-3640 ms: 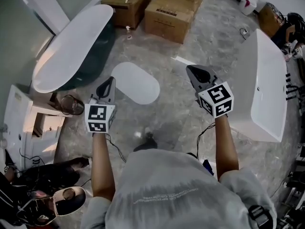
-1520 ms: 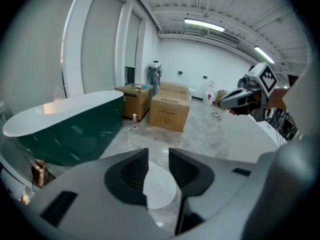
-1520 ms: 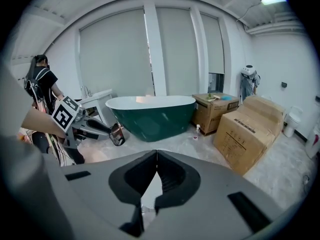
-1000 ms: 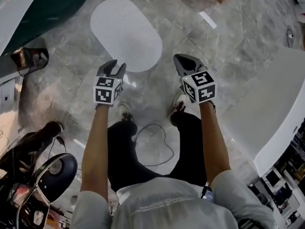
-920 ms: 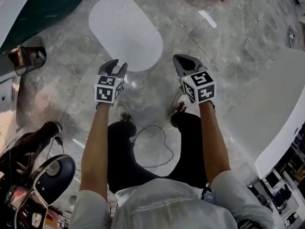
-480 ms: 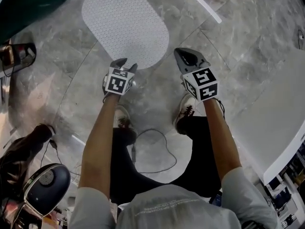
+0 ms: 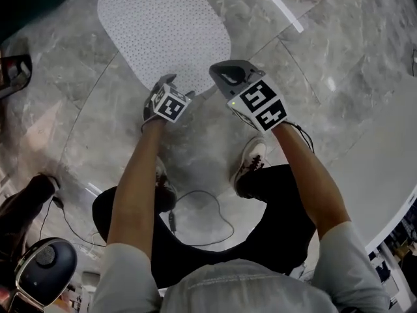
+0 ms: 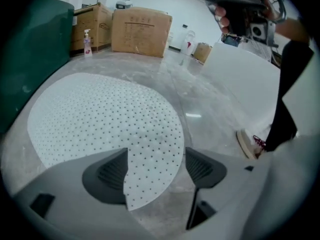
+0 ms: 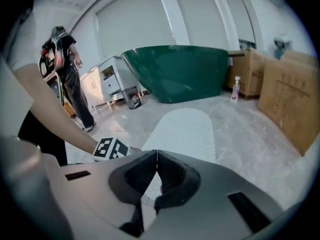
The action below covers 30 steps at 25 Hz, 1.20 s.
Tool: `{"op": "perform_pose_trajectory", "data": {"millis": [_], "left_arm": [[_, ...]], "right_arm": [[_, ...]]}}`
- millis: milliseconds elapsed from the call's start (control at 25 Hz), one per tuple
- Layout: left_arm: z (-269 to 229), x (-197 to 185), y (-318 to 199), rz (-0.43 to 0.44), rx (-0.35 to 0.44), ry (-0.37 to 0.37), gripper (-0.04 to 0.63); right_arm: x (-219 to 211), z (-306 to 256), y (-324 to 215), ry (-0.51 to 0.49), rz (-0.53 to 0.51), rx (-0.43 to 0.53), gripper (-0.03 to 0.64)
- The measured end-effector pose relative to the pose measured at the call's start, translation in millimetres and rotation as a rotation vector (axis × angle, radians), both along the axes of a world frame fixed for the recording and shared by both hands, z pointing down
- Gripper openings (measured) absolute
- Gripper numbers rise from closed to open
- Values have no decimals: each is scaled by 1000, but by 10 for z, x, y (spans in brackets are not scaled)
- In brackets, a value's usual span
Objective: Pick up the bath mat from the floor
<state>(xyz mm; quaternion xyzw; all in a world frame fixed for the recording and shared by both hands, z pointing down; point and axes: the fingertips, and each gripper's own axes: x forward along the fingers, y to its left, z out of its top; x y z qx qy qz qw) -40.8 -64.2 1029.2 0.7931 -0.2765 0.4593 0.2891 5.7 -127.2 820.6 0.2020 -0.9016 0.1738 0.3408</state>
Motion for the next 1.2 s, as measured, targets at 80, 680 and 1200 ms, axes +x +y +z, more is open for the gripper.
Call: {"op": "perform_pose_trajectory", "data": {"millis": [80, 680, 1200], "left_arm": [[155, 88, 12, 10, 14, -7, 339], [585, 452, 84, 164, 145, -96, 344], [527, 183, -61, 164, 266, -146, 158]], "right_arm": [[71, 218, -25, -17, -13, -83, 14], [931, 613, -714, 83, -14, -38, 14], [999, 678, -930, 187, 28, 21, 15]]}}
